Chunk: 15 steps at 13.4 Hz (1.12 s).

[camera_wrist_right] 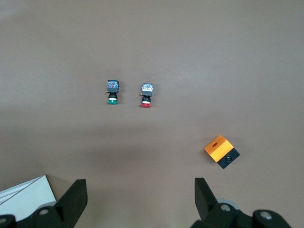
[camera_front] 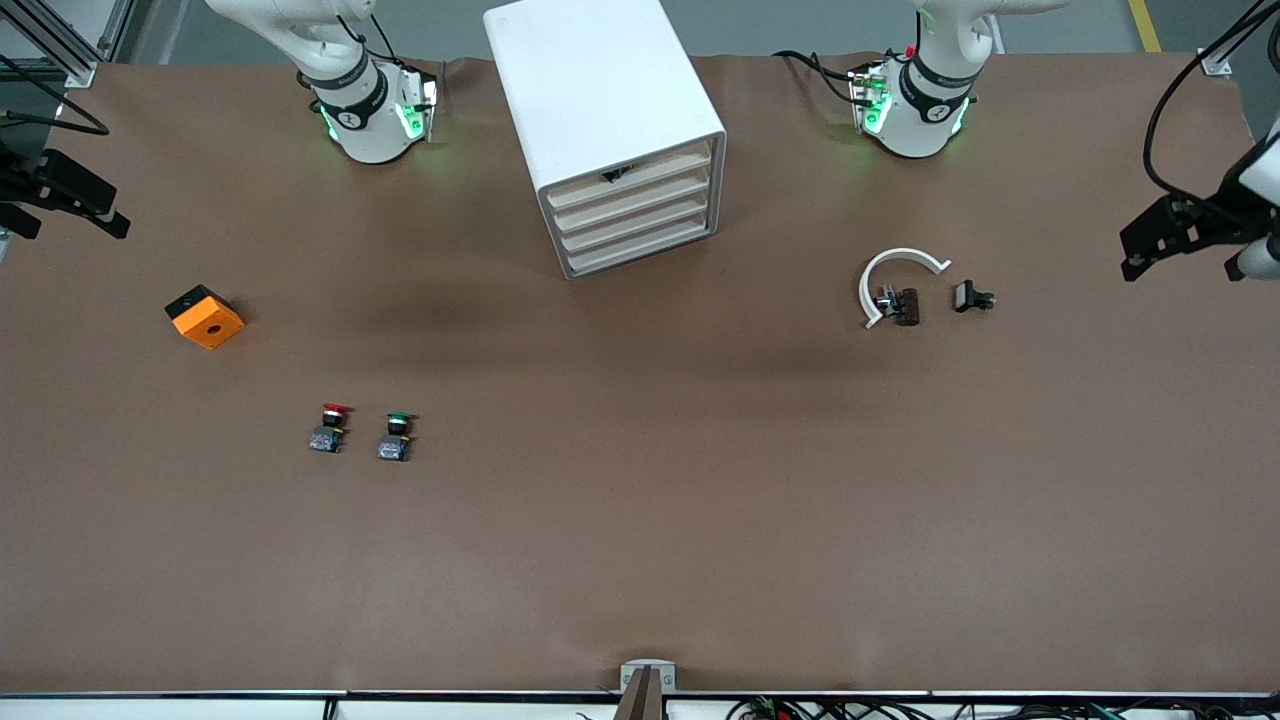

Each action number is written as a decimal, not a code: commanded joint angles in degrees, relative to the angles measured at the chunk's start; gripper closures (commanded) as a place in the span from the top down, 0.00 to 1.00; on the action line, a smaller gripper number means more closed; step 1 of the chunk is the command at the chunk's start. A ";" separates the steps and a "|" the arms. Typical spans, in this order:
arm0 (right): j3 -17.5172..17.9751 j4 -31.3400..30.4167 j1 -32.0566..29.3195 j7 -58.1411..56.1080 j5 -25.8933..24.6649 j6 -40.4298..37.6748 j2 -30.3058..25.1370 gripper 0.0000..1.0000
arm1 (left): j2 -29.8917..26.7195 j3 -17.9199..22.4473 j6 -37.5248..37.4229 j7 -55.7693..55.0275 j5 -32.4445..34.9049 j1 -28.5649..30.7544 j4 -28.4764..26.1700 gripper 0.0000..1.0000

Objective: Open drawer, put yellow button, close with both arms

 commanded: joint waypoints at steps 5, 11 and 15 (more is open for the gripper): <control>0.29 -0.15 -0.03 -0.40 -1.02 -0.29 -0.91 1.00 | -3.08 -5.08 -0.27 0.20 -1.62 3.65 -4.00 1.00; 0.20 -0.24 2.52 -0.31 -4.89 -0.38 -0.91 1.00 | -3.96 -7.22 -0.44 -1.46 -2.06 4.12 -5.23 1.00; 0.11 -0.32 2.34 -0.31 -4.81 -0.38 -0.91 1.00 | -3.78 -7.13 -0.88 -3.58 -2.06 4.20 -4.62 1.00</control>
